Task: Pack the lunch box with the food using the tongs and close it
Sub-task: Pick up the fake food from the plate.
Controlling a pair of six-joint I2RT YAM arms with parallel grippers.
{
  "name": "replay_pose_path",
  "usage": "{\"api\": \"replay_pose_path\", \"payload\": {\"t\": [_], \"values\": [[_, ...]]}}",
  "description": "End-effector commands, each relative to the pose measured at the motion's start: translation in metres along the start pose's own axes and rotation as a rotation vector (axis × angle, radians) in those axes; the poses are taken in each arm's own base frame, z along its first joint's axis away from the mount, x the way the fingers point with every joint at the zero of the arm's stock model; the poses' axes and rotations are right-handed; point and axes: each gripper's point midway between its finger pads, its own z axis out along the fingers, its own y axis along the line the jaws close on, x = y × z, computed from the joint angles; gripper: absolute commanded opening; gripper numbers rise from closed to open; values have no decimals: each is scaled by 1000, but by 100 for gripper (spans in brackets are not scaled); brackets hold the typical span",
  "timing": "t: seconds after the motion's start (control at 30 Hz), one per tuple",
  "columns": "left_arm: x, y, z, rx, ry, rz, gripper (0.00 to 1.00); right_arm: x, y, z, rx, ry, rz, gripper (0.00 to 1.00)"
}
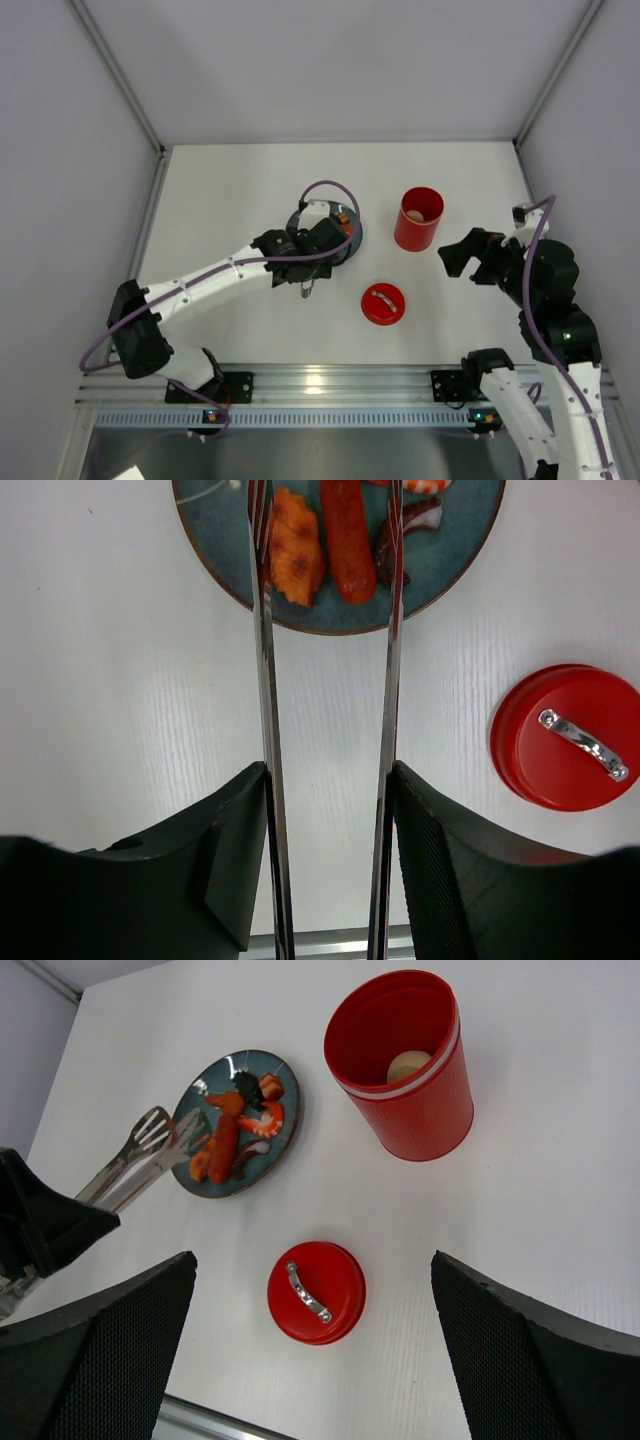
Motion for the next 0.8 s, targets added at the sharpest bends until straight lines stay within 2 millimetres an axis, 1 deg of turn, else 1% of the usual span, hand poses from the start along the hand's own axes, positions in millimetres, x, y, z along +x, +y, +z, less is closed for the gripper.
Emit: {"api": "replay_pose_path", "payload": {"t": [0.0, 0.1, 0.2, 0.33, 0.53, 0.77], "values": [[7, -1, 1, 33, 4, -49, 55, -7, 0, 2, -5, -29, -7, 99], [17, -5, 8, 47, 28, -36, 55, -7, 0, 2, -4, -27, -8, 100], [21, -9, 14, 61, 33, -13, 55, -7, 0, 2, -2, -30, -9, 100], [18, -17, 19, 76, 22, -9, 55, -7, -1, 2, 0, -29, -10, 99], [14, -19, 22, 67, 19, -1, 55, -3, -3, 4, 6, -23, -7, 100], [15, -15, 30, 44, 33, -19, 54, 0, -3, 4, 3, -21, -2, 100]]}}
